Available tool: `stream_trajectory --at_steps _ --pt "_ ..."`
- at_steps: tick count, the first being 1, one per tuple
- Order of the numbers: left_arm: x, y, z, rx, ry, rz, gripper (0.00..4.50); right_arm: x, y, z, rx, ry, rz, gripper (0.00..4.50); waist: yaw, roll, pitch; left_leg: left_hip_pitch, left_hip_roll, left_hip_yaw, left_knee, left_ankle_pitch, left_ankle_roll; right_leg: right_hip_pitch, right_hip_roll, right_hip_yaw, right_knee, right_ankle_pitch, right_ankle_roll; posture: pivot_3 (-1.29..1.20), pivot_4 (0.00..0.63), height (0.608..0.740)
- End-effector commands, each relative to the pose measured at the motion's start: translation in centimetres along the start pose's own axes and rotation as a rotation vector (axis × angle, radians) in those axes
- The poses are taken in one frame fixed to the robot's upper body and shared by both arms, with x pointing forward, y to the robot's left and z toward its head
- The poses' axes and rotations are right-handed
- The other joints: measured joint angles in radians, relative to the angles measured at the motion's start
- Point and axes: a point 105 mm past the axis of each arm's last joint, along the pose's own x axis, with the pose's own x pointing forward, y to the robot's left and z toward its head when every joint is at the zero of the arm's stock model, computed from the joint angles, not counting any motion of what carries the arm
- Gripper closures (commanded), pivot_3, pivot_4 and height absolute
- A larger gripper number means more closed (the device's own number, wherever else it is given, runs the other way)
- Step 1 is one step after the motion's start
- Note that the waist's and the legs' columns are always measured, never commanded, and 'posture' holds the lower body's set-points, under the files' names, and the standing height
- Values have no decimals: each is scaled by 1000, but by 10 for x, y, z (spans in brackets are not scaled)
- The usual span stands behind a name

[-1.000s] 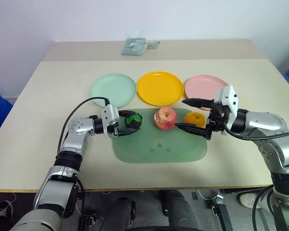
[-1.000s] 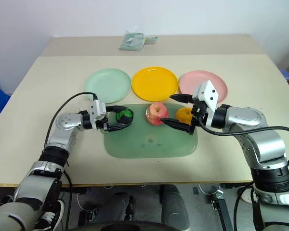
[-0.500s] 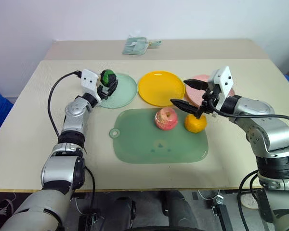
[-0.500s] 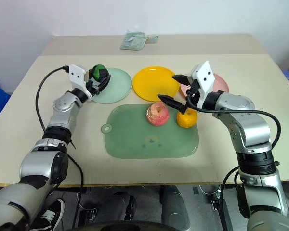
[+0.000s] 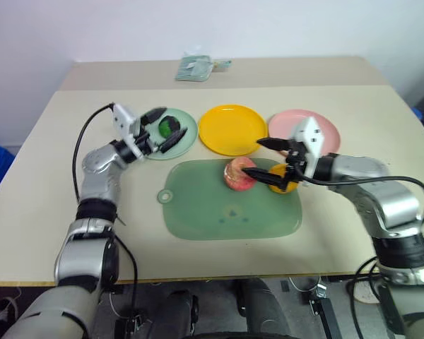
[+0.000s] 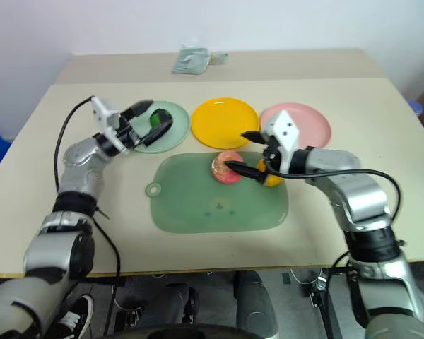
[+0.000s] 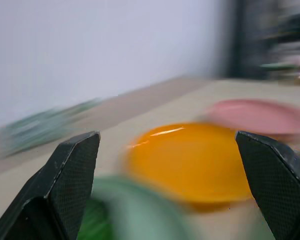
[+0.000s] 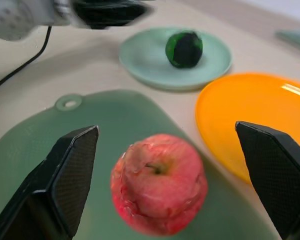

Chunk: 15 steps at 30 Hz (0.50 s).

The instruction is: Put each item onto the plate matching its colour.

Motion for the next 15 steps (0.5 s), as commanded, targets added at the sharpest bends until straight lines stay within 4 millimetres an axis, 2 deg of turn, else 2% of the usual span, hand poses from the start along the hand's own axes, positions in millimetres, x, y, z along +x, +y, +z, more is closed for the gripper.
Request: stream_trajectory --at_steps 1,3,8,11,14,15 --pt "-13 -33 5 -35 24 -204 92 16 0 0 -16 47 -5 0 -2 0 0 0 0 -1 0 0 0 0 0 0 0 0 0 0 150 740" --pt "-20 -43 4 -62 51 -245 92 23 0 -1 -7 68 -1 0 -2 0 0 0 0 -1 0 0 0 0 0 0 0 0 0 0 150 740" --pt "-28 -50 14 -88 59 -253 92 29 -5 -6 -37 129 -13 0 20 0 0 -1 0 -1 1 0 0 0 0 -1 0 0 0 0 150 740" --pt "-28 -54 17 -91 62 -256 92 28 -1 -13 -44 184 27 0 20 0 0 -1 -1 -1 1 0 0 0 0 -1 -1 0 0 0 150 740" --pt "-26 -54 19 -71 58 -239 0 29 -1 -8 -29 156 28 827 18 0 0 -1 -1 -1 1 0 0 0 0 -1 -1 0 0 0 150 740" --pt "-25 -54 20 -71 59 -236 0 29 -2 -5 -26 149 22 1325 18 0 0 -1 0 -1 1 0 0 0 0 -1 -1 0 0 0 150 740"
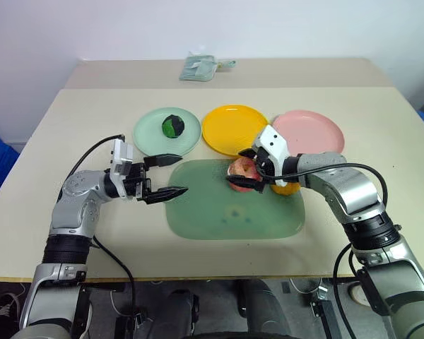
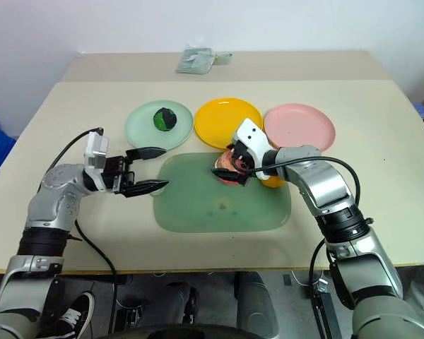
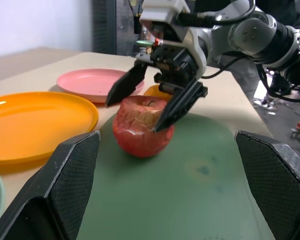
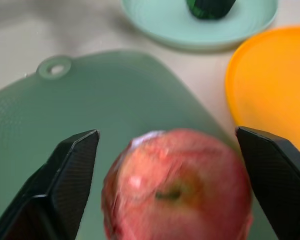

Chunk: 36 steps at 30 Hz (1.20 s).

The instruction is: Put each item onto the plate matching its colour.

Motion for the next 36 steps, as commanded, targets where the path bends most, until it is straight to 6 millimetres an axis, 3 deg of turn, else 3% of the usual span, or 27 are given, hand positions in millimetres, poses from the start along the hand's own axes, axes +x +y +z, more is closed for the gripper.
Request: stream_trajectory --at_steps 1,3,9,12,19,21,23,24,27,30,32,36 --pt "2 0 15 51 -29 9 0 -3 -3 17 -28 -41 -15 1693 0 0 0 0 0 0 0 0 0 0 0 0 0 0 0 0 150 740" --pt "4 1 17 56 -36 12 0 -5 -6 21 -40 -60 -32 1693 0 0 0 0 0 0 0 0 0 0 0 0 0 0 0 0 150 740" --pt "10 6 23 65 -57 24 0 -23 -28 63 10 -294 -149 1693 0 0 0 0 0 0 0 0 0 0 0 0 0 0 0 0 150 740" --pt "14 9 26 72 -74 39 0 -40 -59 71 12 -355 -323 1693 1 0 0 0 0 0 0 0 0 0 0 0 0 0 0 0 150 740" --pt "17 24 27 117 -62 134 0 -86 -141 26 -51 -161 -843 1693 -1 0 0 0 -1 1 -1 0 0 0 -1 0 0 0 0 0 150 740" --pt "17 25 27 113 -63 141 0 -96 -152 16 -4 -144 -906 1693 -3 0 0 0 -1 1 -1 0 0 0 -1 0 0 0 0 0 150 740" --pt "17 24 28 122 -63 144 0 -95 -151 15 40 -177 -872 1693 -7 0 0 0 0 1 -1 0 0 -1 0 0 0 0 0 0 150 740" --pt "17 24 27 122 -62 144 0 -93 -149 17 51 -192 -847 970 -9 1 0 0 0 1 -1 0 0 -1 0 1 0 0 0 0 150 740" --pt "17 24 28 123 -59 143 0 -93 -147 28 50 -244 -840 43 -11 1 0 0 1 2 -1 0 0 -1 1 1 0 0 0 0 150 740" --pt "16 25 29 130 -54 146 0 -93 -134 51 72 -380 -729 43 -7 1 0 0 1 1 -1 0 0 -1 1 1 1 0 0 0 150 740" --pt "15 25 29 134 -50 144 0 -84 -107 55 77 -379 -514 43 -6 1 0 0 1 1 -1 0 0 -1 1 1 0 0 0 0 150 740" --pt "15 23 28 131 -45 130 0 -80 -31 39 47 -258 -95 43 10 0 0 -1 1 -2 -1 -1 1 0 1 -1 -2 0 -1 0 150 740"
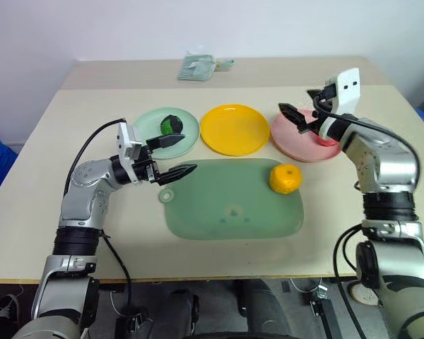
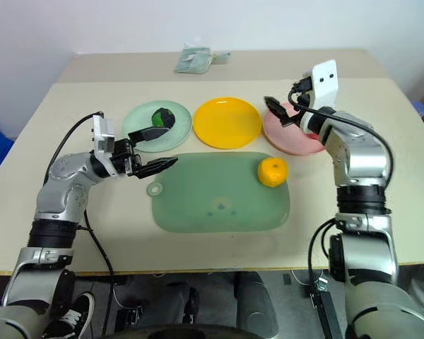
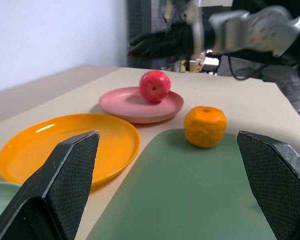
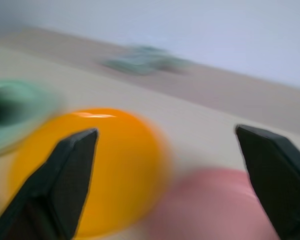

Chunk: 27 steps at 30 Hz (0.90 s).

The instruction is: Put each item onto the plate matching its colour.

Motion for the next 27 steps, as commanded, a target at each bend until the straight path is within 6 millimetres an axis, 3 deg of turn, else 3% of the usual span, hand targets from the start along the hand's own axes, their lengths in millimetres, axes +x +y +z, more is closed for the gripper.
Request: stream_trajectory --at_steps 1,3,7,10,15,20,22,27 --pt "-1 1 10 41 -18 -8 0 -20 48 -4 32 71 275 43 2 0 0 0 -1 0 0 0 1 0 -1 0 0 0 0 0 150 740" --pt "-1 0 10 33 -23 -19 0 -26 51 -16 13 138 282 43 -3 0 0 1 -2 2 2 -1 2 2 -3 1 0 0 0 0 150 740" --pt "0 -6 9 0 -29 -60 0 -29 33 -47 -42 277 176 43 -8 0 0 5 -3 3 3 -4 7 5 -4 1 0 0 0 0 150 740" --pt "-1 -9 7 -14 -24 -84 0 -33 33 -58 8 309 182 43 -6 0 0 4 -1 2 2 -3 5 4 -1 0 0 0 0 0 150 740" --pt "-2 -10 5 -19 -24 -85 0 -42 27 -95 -37 473 147 43 -6 0 0 4 -1 2 2 0 1 4 -1 0 0 0 0 0 150 740" --pt "-6 -7 5 0 -19 -58 0 -25 25 -66 4 325 129 1418 -9 0 0 4 -1 2 2 0 1 3 -1 1 0 0 0 0 150 740" --pt "-9 -5 4 3 -14 -39 0 -20 24 -59 -9 295 120 1419 -7 0 0 4 0 2 2 0 1 3 -1 0 0 0 0 0 150 740" --pt "-17 14 2 5 -8 119 0 13 14 -13 -28 45 39 1419 -10 0 0 4 0 2 2 0 0 3 -1 0 0 0 0 0 150 740"
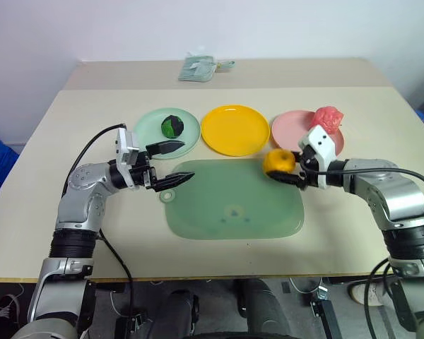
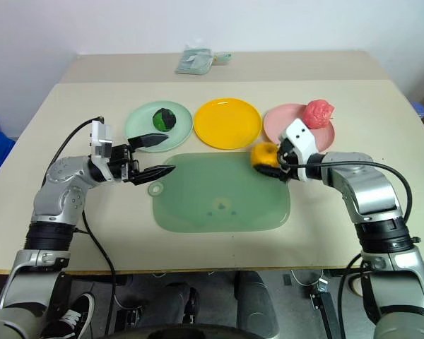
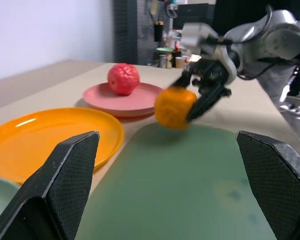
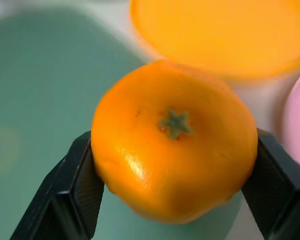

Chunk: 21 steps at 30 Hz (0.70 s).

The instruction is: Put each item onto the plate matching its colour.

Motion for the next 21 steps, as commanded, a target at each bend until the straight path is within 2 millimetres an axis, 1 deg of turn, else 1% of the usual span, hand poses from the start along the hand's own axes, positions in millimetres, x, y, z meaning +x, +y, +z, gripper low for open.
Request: stream_trajectory --at_steps 1,2,3,4,5,8,10,11,12,15,18,19,21 --pt "-8 16 7 11 -30 129 0 15 -15 52 -54 -231 -114 1419 -3 0 0 0 0 0 0 0 0 0 0 0 0 0 0 0 150 740" --pt "-8 17 7 -5 -45 151 0 26 -17 59 -46 -274 -149 1419 -5 0 0 0 0 0 -1 0 -1 0 0 0 0 0 0 0 150 740" --pt "-9 19 4 0 -35 171 0 39 -18 60 -25 -290 -172 1419 -4 0 0 0 0 0 -1 1 -1 -1 0 0 1 0 0 0 150 740" --pt "-9 20 2 5 -24 183 0 47 -18 60 -13 -297 -185 1419 -4 0 0 0 0 0 -1 1 -2 -1 0 0 1 0 0 0 150 740" --pt "-8 20 1 12 -14 189 0 52 -19 59 -7 -298 -190 1419 -4 0 0 0 0 0 -1 1 -2 -2 1 0 1 0 0 0 150 740" --pt "-10 18 -1 48 -7 191 0 77 -27 58 -41 -286 -275 1419 0 0 0 -3 -1 -1 -2 1 -3 -4 0 0 2 0 0 0 150 740" --pt "-15 16 -1 52 -8 188 0 83 -29 58 -26 -289 -283 1419 2 0 0 -3 -2 0 -1 1 -2 -4 -2 0 1 0 0 0 150 740" --pt "-19 15 -2 48 -5 185 0 83 -31 59 -15 -303 -282 375 -3 0 0 -4 -3 -1 -1 1 -2 -5 -3 0 1 0 0 0 150 740" --pt "-23 16 -3 45 2 191 0 82 -31 62 6 -328 -273 37 -8 0 0 -5 -4 -1 -1 1 -2 -6 -4 0 1 0 0 0 150 740" --pt "-31 19 -5 43 3 200 0 73 -30 77 42 -424 -240 37 -20 0 0 -4 -2 0 -2 1 -2 -6 -2 0 2 0 0 0 150 740" --pt "-36 22 -5 52 5 194 0 63 -20 84 103 -488 -138 37 -25 0 0 -4 -2 -1 -2 2 -3 -6 -2 0 2 0 0 0 150 740" --pt "-38 23 -5 52 12 187 0 56 -16 85 83 -498 -111 37 -28 0 0 -4 -1 -1 -2 2 -3 -6 -1 0 3 0 0 0 150 740" --pt "-41 21 -4 55 17 156 0 37 5 80 52 -491 24 37 -22 0 0 -4 -1 -1 -2 2 -3 -6 -1 -1 2 0 0 0 150 740"
